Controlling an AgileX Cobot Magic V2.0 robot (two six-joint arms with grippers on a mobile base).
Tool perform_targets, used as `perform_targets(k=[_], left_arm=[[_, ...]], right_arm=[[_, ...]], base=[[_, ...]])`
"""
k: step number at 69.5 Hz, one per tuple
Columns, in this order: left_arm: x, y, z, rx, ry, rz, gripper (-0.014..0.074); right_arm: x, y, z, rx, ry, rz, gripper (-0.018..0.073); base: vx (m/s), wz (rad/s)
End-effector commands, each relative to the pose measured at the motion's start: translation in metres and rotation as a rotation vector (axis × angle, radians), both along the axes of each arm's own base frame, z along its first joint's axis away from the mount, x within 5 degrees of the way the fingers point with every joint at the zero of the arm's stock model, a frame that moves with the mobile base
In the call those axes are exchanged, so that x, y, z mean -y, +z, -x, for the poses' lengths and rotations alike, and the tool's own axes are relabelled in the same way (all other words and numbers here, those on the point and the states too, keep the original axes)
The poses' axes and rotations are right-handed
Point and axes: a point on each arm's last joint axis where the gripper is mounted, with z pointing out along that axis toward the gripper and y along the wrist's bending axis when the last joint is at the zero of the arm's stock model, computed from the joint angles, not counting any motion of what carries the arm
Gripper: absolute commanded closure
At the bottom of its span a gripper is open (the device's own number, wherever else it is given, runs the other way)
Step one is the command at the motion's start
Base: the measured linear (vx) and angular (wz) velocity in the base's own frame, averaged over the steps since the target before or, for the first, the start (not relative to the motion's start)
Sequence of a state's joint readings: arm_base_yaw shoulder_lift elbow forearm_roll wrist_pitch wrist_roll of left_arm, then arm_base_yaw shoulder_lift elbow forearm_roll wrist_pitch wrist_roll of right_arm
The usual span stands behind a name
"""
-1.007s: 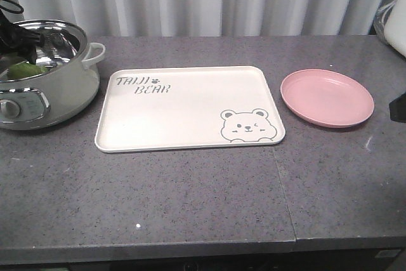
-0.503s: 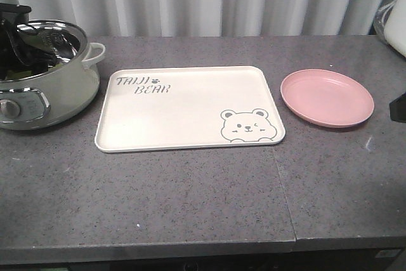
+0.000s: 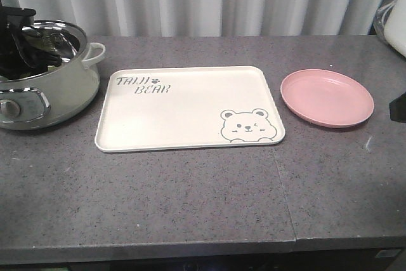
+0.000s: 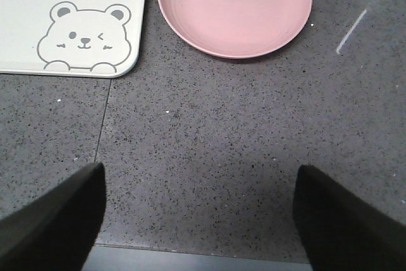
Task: Transfer vegetables to tray and serve
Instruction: 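Lower the left gripper into the pot and grasp the lettuce leaf, then lift the lettuce leaf out of the pot with the left gripper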
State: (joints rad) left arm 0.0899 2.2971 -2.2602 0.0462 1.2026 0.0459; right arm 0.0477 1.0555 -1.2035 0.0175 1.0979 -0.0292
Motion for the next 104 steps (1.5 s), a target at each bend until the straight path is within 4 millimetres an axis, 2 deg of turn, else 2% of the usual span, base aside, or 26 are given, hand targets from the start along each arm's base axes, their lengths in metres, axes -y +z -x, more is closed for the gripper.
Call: perform_targets(k=[1, 11, 21, 30, 54, 72, 83, 94, 104], left_arm=[[-0.003, 0.025, 0.002, 0.082, 0.000, -0.045, 0.0358], [-0.003, 0.025, 0.002, 0.083, 0.000, -0.045, 0.0605], [-0.003, 0.025, 0.002, 0.085, 0.000, -0.045, 0.0604], [-0.002, 0.037, 0.007, 0.105, 0.001, -0.046, 0.0605], [0.001, 0.112, 0.039, 0.266, -0.002, -0.056, 0.0605], [0.009, 0.165, 0.075, 0.351, -0.028, -0.055, 0.0605], [0.025, 0.193, 0.099, 0.405, -0.102, 0.081, 0.0605], [0.059, 0.214, 0.118, 0.450, -0.252, 0.227, 0.0605], [0.099, 0.224, 0.129, 0.467, -0.383, 0.313, 0.0605]], right_arm=[[0.000, 0.015, 0.000, 0.096, 0.003, 0.006, -0.0016], [0.000, 0.015, 0.000, 0.097, 0.003, 0.005, -0.0016], [0.000, 0.015, 0.000, 0.097, 0.003, 0.005, -0.0016], [0.000, 0.015, 0.000, 0.097, 0.003, 0.005, -0.0016], [0.000, 0.015, 0.000, 0.098, 0.003, 0.004, -0.0016], [0.000, 0.015, 0.000, 0.097, 0.004, 0.004, -0.0016], [0.000, 0.015, 0.000, 0.097, 0.004, 0.003, -0.0016], [0.000, 0.015, 0.000, 0.098, 0.004, 0.001, -0.0016], [-0.001, 0.015, 0.000, 0.098, 0.006, -0.006, -0.0016]], base=[[0.00, 0.00], [0.00, 0.00], [0.00, 0.00], [0.00, 0.00], [0.00, 0.00], [0.00, 0.00], [0.00, 0.00], [0.00, 0.00], [0.00, 0.00]])
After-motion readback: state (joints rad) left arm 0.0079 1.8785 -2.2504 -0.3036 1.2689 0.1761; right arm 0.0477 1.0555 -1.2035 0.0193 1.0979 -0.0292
